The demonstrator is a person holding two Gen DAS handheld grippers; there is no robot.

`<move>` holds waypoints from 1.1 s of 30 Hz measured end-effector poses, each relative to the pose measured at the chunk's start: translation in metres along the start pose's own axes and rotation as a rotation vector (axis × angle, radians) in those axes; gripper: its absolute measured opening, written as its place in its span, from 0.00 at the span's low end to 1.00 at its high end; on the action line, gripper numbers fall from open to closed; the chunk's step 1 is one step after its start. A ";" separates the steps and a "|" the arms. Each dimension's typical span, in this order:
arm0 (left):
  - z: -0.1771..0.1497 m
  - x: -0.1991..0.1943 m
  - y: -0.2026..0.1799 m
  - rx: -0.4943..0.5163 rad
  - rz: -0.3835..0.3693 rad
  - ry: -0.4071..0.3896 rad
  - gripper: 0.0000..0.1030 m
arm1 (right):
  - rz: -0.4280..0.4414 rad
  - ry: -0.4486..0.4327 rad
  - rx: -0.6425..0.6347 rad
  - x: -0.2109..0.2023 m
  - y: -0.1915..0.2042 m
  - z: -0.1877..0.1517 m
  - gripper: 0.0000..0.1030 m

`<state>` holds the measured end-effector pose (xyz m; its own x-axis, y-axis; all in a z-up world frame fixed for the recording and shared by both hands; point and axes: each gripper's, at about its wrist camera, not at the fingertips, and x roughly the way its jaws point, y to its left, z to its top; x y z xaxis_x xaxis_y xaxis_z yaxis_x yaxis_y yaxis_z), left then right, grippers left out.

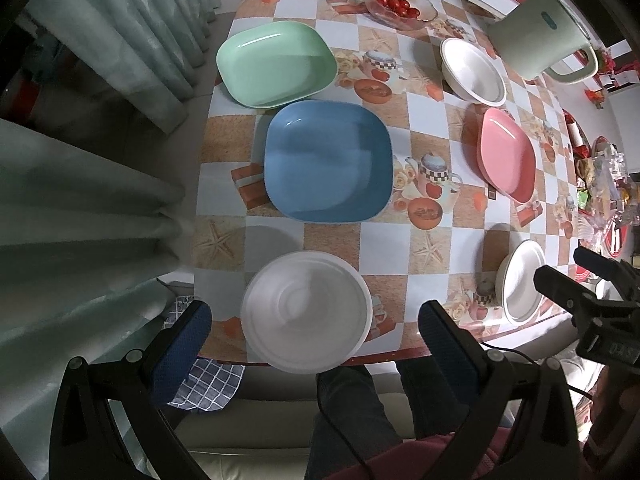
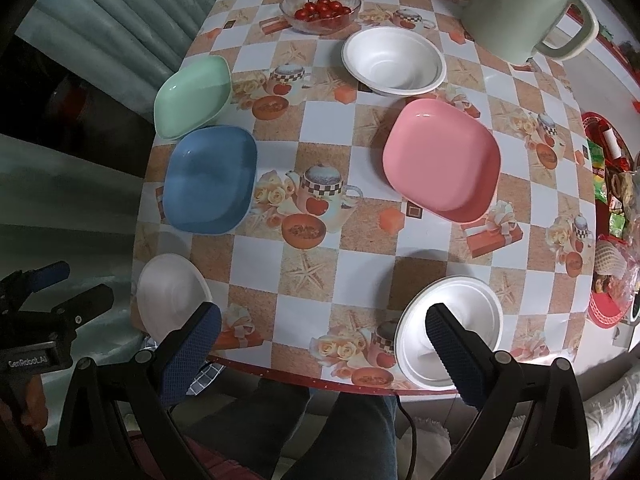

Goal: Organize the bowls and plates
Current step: 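Move both grippers forward toward the blue square plate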

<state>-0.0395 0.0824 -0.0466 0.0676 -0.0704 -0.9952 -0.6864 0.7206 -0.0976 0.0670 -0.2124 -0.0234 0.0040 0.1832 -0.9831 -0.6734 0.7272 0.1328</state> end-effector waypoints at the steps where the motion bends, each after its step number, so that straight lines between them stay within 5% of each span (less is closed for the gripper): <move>1: 0.000 0.000 0.000 -0.001 0.001 0.003 1.00 | 0.001 0.001 -0.001 0.000 0.000 0.000 1.00; 19: 0.007 0.018 0.005 0.006 0.021 0.037 1.00 | 0.009 0.024 -0.024 0.017 0.014 0.009 1.00; 33: 0.026 0.048 0.019 0.019 0.069 -0.010 1.00 | 0.013 0.054 -0.021 0.064 0.026 0.025 1.00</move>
<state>-0.0302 0.1111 -0.0959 0.0277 -0.0131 -0.9995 -0.6758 0.7365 -0.0284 0.0679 -0.1656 -0.0793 -0.0447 0.1563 -0.9867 -0.6883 0.7110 0.1438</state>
